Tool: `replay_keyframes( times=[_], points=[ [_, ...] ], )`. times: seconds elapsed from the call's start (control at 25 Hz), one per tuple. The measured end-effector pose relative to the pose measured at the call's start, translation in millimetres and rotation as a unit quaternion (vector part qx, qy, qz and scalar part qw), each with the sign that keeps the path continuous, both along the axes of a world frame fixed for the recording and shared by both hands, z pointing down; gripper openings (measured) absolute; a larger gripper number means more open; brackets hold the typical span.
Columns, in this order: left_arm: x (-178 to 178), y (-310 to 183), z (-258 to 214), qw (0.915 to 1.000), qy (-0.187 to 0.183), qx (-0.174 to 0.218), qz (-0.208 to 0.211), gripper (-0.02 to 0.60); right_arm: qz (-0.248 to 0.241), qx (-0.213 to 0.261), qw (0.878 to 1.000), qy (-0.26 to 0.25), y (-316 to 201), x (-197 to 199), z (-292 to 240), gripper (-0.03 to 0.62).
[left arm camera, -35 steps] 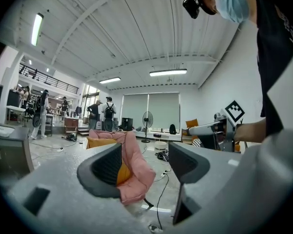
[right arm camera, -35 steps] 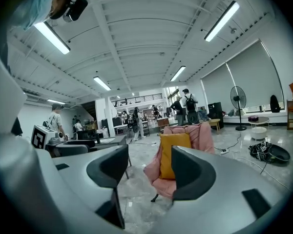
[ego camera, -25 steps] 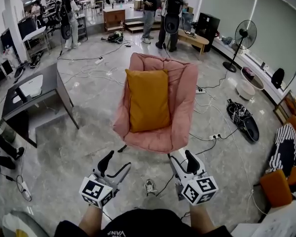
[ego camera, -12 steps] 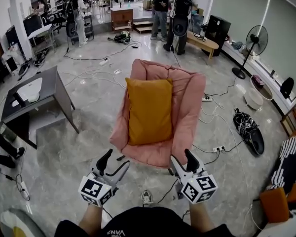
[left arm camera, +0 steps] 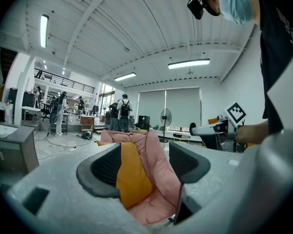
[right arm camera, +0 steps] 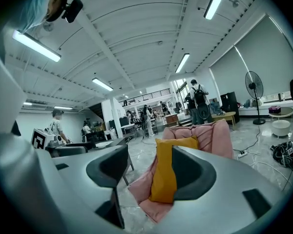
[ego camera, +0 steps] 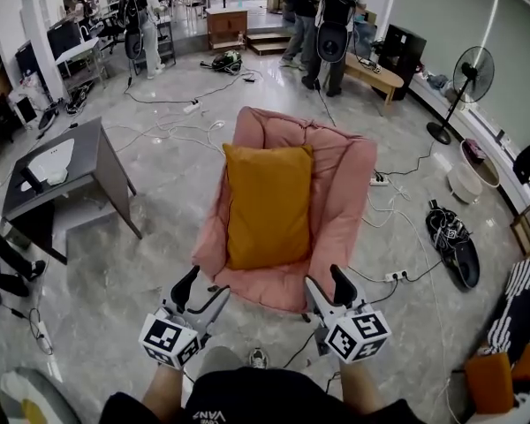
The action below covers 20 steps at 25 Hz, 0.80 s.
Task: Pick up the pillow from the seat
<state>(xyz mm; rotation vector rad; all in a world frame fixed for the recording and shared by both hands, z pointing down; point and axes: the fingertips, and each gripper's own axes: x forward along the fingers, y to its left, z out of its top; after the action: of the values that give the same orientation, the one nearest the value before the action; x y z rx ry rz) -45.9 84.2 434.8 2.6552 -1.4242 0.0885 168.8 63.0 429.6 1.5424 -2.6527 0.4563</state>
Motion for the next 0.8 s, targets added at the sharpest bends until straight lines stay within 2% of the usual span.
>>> replay_keyframes(
  times=[0.16,0.36,0.8],
  points=[
    [-13,-19,7,0.9999,0.003,-0.008,-0.006,0.303,-0.001,-0.009,1.0,0.003,-18,-10,8,0.268],
    [-23,-54,14,0.9998,0.008,-0.014,0.008,0.303,0.011,-0.015,1.0,0.006,-49,-20,11,0.267],
    [-55,-164,13,0.9968,0.006,-0.021,0.077,0.304,0.081,-0.016,0.997,0.003,-128,-54,5,0.267]
  ],
)
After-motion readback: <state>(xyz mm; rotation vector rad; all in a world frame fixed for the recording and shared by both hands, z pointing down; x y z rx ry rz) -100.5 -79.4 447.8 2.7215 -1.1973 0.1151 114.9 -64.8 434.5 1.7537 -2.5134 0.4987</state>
